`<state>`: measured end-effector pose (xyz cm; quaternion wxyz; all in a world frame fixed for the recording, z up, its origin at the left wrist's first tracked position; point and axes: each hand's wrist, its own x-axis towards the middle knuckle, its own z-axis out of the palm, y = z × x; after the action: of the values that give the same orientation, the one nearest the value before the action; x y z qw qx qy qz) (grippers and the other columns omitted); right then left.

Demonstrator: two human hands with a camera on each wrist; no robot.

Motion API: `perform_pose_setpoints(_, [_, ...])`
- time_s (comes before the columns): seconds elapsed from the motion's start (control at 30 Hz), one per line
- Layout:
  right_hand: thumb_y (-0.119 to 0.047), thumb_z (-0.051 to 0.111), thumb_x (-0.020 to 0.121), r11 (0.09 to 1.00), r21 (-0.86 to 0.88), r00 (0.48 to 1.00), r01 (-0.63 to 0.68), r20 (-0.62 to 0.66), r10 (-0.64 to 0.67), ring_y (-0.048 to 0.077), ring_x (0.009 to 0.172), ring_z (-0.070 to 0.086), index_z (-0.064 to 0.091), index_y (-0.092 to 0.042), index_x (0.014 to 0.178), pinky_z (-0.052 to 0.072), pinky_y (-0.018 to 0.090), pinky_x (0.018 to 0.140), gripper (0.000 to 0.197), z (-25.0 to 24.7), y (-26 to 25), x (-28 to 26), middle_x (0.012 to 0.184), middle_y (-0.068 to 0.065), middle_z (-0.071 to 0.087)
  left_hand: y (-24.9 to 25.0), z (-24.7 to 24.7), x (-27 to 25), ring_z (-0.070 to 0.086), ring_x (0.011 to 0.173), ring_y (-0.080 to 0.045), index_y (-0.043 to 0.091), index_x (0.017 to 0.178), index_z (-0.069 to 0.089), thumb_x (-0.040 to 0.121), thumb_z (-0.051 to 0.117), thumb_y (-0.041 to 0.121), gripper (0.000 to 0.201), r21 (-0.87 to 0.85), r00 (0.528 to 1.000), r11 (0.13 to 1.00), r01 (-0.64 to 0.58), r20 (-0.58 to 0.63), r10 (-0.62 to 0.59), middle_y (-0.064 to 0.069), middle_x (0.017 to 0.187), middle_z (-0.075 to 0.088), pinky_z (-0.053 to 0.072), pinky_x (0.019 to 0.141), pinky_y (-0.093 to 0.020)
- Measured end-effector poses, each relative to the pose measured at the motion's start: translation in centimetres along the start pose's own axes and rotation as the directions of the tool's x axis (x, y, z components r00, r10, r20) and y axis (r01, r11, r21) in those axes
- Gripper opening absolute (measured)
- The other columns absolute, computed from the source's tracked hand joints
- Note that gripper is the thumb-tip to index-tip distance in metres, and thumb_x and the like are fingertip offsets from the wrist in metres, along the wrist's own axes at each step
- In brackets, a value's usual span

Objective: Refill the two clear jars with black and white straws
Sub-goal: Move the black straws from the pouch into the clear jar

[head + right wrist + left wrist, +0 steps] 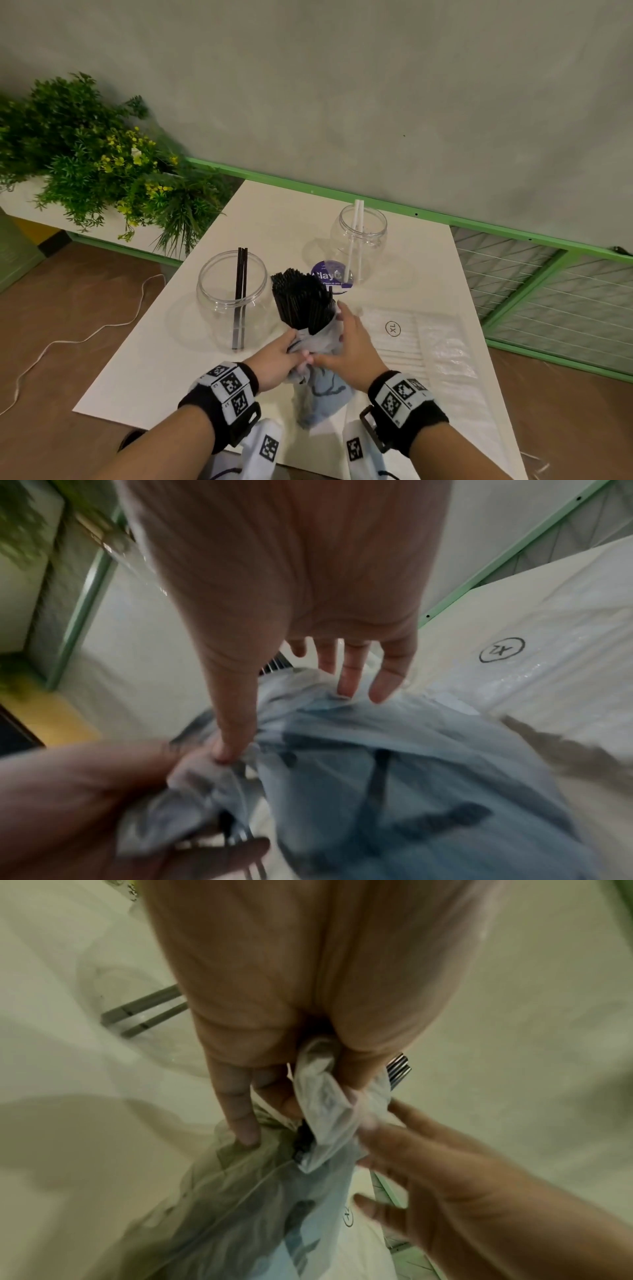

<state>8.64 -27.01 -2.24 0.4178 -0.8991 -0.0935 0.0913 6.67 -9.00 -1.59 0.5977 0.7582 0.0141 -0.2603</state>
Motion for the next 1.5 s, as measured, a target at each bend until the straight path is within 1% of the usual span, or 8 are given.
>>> perform_pose_setpoints(0.27, [-0.033,0.079,0.064,0.998,0.038,0.993,-0.054,-0.105,0.057,0.017,0.104,0.049,0.040,-0.016,0.131,0.045,0.026,0.092,0.080,2.4,1.3,0.5,0.115,0.000,0.044,0.8,0.0,-0.3,0.052,0.082,-0.020,-0.010,0.093,0.055,0.087,0.058,0.032,0.042,-0.130,0.997,0.991,-0.021,-0.072,0.012,-0.012,0.085,0.052,0.040,0.076,-0.033])
perform_pose_setpoints(0.4, [-0.027,0.077,0.067,0.993,0.055,0.984,-0.104,-0.139,0.111,0.014,0.076,0.052,0.044,-0.024,0.087,0.038,0.018,0.060,0.038,2.9,1.6,0.1,0.086,-0.002,0.055,1.4,-0.2,-0.6,0.046,0.074,-0.012,0.005,0.083,0.052,0.079,0.064,0.025,0.023,-0.250,0.996,0.968,-0.036,-0.086,0.014,0.000,0.079,0.042,0.036,0.066,-0.023])
perform_pose_setpoints(0.63, [-0.004,0.061,0.066,0.998,0.023,0.959,0.050,-0.280,-0.042,0.008,0.066,0.042,0.038,-0.027,0.065,0.035,0.022,0.056,0.032,2.5,0.5,-1.0,0.077,-0.008,0.044,1.1,-0.5,-1.2,0.058,0.083,-0.005,0.013,0.056,0.061,0.062,0.063,0.023,0.012,-0.238,0.982,0.962,-0.134,-0.164,0.096,0.003,0.099,0.059,0.042,0.069,-0.017])
perform_pose_setpoints(0.8, [-0.004,0.067,0.073,0.997,-0.022,0.982,0.074,-0.172,-0.077,-0.003,0.074,0.044,0.044,-0.027,0.072,0.035,0.012,0.065,0.032,3.3,1.6,-2.2,0.081,-0.010,0.045,-0.8,-0.8,-1.4,0.056,0.065,-0.003,0.028,0.050,0.054,0.055,0.065,0.023,0.013,-0.094,0.967,0.989,-0.118,-0.236,0.093,0.002,0.083,0.058,0.044,0.061,-0.018])
perform_pose_setpoints(1.03, [-0.046,0.056,0.074,0.999,0.010,0.998,-0.043,-0.046,0.044,0.002,0.078,0.053,0.054,-0.023,0.092,0.043,0.015,0.068,0.029,3.5,3.2,-3.1,0.088,-0.008,0.059,-1.4,-0.9,-0.8,0.061,0.082,-0.025,0.025,0.135,0.025,0.056,0.067,0.009,0.091,-0.441,0.971,0.886,0.144,-0.111,-0.213,-0.024,0.094,0.063,0.054,0.070,-0.035])
perform_pose_setpoints(1.23, [-0.056,0.053,0.072,0.995,0.100,0.999,-0.021,-0.031,0.024,0.007,0.102,0.048,0.055,-0.026,0.091,0.042,0.024,0.089,0.036,2.8,3.1,-4.0,0.104,-0.009,0.045,-0.6,-1.0,-1.3,0.057,0.070,-0.024,0.016,0.111,0.054,0.059,0.063,0.011,0.053,-0.259,0.980,0.948,0.183,-0.031,-0.197,-0.015,0.073,0.061,0.046,0.063,-0.031])
perform_pose_setpoints(1.33, [-0.055,0.060,0.072,0.994,0.058,0.956,0.097,-0.284,-0.077,0.007,0.112,0.041,0.057,-0.023,0.098,0.033,0.019,0.094,0.042,1.7,1.8,-4.4,0.111,-0.007,0.038,-0.8,-1.1,-1.2,0.061,0.074,-0.026,0.013,0.102,0.059,0.059,0.057,0.016,0.043,-0.079,0.984,0.984,0.159,-0.066,-0.164,-0.022,0.081,0.064,0.047,0.067,-0.034])
perform_pose_setpoints(1.5, [-0.067,0.072,0.057,0.983,-0.128,0.929,0.129,-0.332,-0.165,0.006,0.138,0.020,0.025,-0.020,0.146,0.018,0.026,0.112,0.111,0.2,-0.3,-3.0,0.147,-0.007,0.024,-0.6,-0.6,-1.3,0.063,0.069,-0.015,0.023,0.088,0.062,0.073,0.056,0.015,0.018,0.135,0.993,0.989,0.053,-0.115,-0.037,-0.007,0.076,0.069,0.048,0.062,-0.024])
